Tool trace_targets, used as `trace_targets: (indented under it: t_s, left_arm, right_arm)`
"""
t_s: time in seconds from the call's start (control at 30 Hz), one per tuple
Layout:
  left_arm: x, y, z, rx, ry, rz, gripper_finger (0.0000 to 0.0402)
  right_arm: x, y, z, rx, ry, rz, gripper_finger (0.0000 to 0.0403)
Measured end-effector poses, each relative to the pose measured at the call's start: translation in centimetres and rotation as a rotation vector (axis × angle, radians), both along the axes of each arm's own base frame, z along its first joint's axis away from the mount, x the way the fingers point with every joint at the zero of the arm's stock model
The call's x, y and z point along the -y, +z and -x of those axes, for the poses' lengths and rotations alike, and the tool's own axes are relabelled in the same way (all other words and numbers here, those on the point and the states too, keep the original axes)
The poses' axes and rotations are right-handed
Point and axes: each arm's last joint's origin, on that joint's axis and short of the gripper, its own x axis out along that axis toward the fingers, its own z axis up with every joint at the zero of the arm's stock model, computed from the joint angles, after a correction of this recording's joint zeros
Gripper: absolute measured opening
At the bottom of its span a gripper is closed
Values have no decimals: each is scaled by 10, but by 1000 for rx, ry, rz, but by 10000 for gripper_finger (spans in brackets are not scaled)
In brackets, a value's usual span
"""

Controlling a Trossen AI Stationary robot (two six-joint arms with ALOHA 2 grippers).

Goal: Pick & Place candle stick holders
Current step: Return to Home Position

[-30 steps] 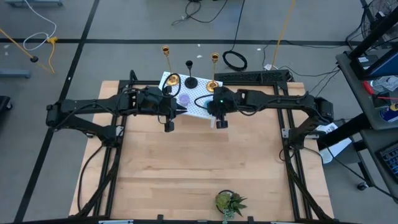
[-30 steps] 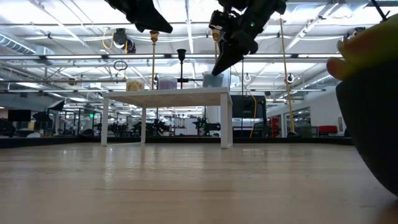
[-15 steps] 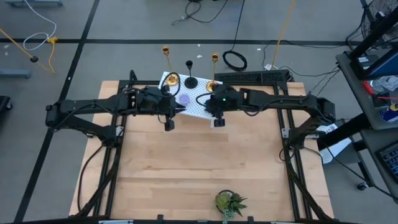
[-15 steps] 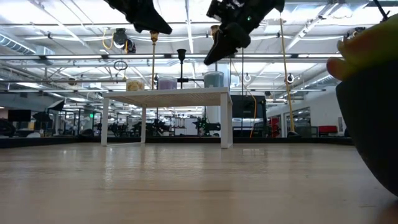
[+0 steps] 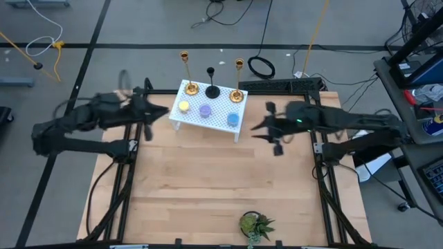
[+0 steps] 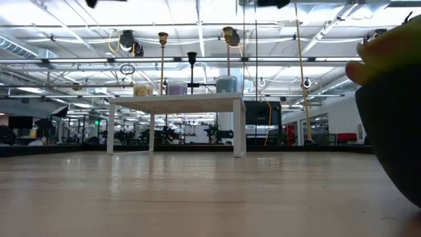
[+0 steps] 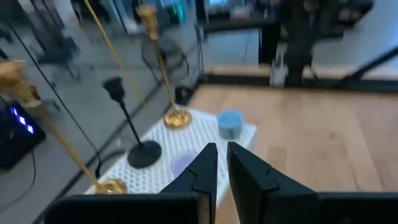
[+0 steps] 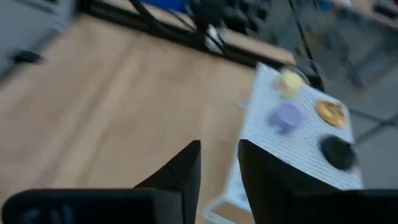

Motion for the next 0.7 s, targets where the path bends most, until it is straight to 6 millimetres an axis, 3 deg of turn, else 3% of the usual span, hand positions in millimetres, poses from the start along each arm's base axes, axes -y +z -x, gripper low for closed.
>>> trace_targets:
  t_s: [0.17, 0.27, 0.5, 0.7]
  left_arm:
    - [6, -26, 37, 149, -7, -1, 42]
    - [8, -49, 49, 251, -11, 19, 42]
    - [10, -98, 56, 354, -43, 4, 42]
    - [10, -131, 52, 362, -73, -19, 42]
  right_arm:
    - [-3, -32, 45, 183, 22, -31, 96]
    - [-4, -52, 68, 304, 11, -59, 94]
    - [-7, -86, 111, 417, -10, -143, 93]
    - [-10, -109, 130, 451, 33, -192, 93]
